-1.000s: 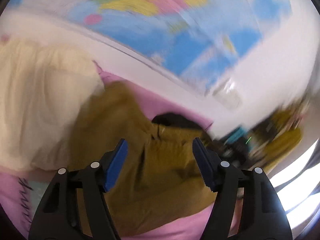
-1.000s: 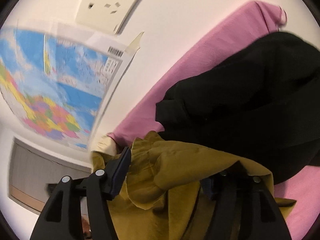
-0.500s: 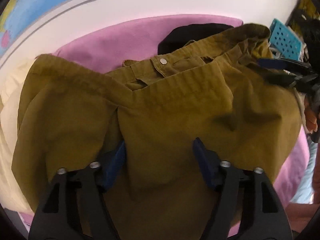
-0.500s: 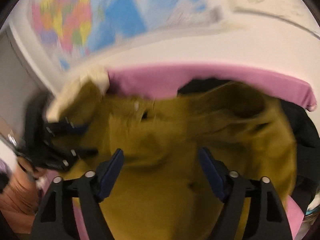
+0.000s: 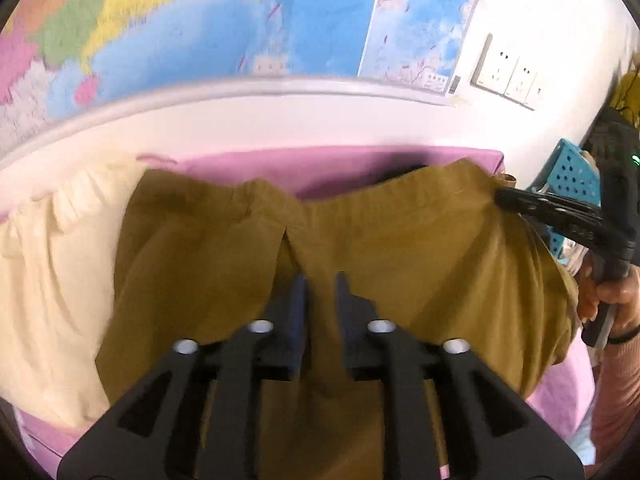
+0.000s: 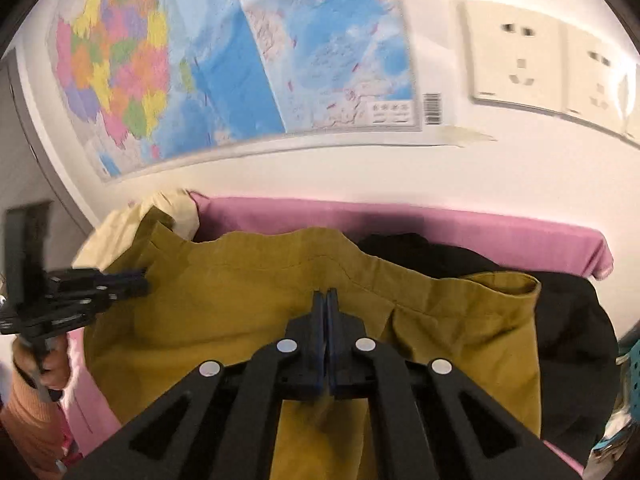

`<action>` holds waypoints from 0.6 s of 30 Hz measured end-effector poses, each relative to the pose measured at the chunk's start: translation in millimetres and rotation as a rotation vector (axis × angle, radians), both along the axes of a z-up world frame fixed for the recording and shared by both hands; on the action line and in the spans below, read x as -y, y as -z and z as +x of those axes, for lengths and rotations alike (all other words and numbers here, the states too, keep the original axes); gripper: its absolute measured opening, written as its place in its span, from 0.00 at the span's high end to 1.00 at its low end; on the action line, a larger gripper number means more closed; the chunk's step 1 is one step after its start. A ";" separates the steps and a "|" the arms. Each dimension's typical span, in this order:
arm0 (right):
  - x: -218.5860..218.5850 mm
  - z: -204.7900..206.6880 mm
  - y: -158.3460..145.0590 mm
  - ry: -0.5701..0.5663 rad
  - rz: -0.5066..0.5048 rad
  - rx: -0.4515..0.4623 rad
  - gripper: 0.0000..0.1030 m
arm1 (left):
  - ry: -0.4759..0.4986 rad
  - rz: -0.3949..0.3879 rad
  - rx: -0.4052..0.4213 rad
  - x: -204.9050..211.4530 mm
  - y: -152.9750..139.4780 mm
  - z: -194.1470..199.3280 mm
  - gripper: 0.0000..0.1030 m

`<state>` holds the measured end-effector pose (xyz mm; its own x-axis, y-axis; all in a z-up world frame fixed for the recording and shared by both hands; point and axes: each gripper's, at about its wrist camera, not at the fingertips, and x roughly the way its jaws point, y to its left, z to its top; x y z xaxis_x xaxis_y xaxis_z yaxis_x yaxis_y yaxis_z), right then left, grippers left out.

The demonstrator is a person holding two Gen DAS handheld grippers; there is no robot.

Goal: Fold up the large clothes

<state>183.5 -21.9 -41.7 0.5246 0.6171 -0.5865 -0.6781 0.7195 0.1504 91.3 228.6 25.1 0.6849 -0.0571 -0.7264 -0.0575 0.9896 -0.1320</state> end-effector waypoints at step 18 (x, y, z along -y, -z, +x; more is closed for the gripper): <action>52.1 5.5 32.5 0.112 -0.057 -0.020 0.56 | 0.010 0.019 -0.137 6.0 66.8 27.1 0.66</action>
<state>188.9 -74.1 -74.2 0.5762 0.5206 -0.6300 -0.5903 0.7983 0.1197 118.4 222.6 -41.7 0.5786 -0.0487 -0.8141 -0.0634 0.9925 -0.1045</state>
